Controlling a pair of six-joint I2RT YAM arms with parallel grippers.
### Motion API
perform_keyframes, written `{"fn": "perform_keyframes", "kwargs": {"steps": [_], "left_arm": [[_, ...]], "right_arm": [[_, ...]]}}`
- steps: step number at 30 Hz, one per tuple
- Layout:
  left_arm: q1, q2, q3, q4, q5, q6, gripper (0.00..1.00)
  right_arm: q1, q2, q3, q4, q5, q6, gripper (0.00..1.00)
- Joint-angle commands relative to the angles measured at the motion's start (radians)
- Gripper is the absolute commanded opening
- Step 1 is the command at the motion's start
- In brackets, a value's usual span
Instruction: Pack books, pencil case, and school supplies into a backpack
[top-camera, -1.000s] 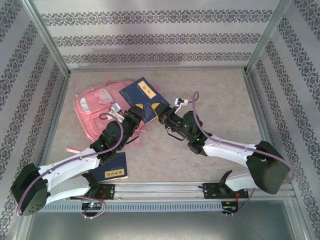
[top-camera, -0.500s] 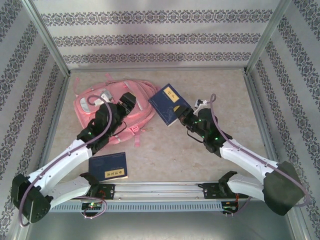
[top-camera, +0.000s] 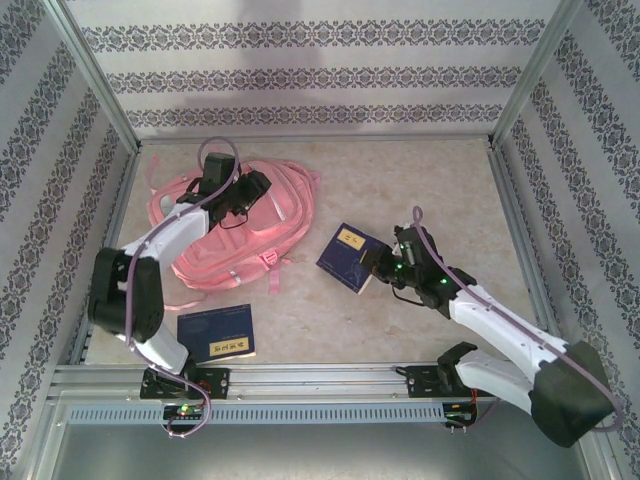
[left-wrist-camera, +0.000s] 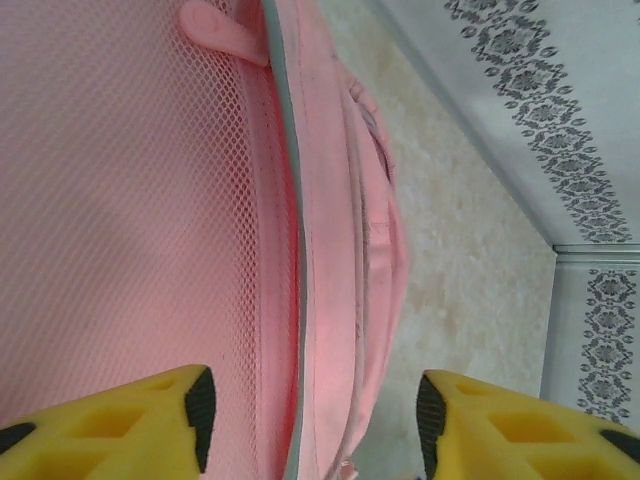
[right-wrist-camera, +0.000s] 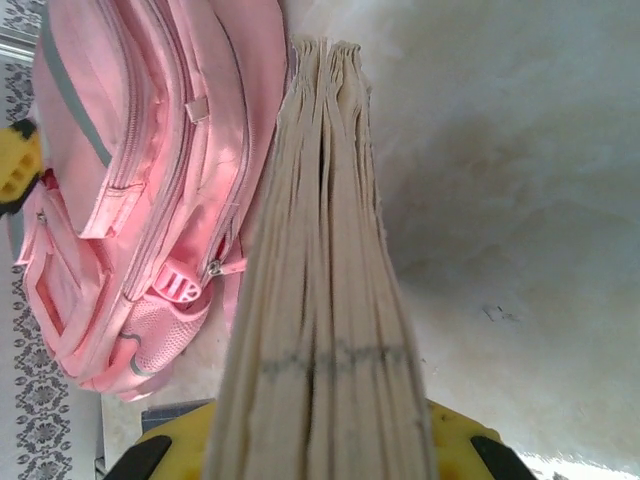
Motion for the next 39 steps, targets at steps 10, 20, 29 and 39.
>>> {"fn": "perform_keyframes", "kwargs": {"steps": [10,20,29,39], "left_arm": [[0.013,0.213,0.187,-0.026,0.188,0.057,0.29],[-0.067,0.331,0.371,-0.194,0.252,0.195,0.0],[-0.357,0.475,0.755,-0.586,0.257,0.478,0.0],[-0.383,0.248,0.611,-0.695,0.291,0.614,0.0]], "right_arm": [[-0.029,-0.084,-0.043,-0.008,-0.044,-0.071,0.0],[-0.057,-0.194,-0.002,-0.228,0.193,-0.159,0.0],[-0.063,-0.345,0.05,-0.508,0.566,-0.263,0.0],[-0.082,-0.443,0.091,-0.592,0.566,-0.33,0.0]]}}
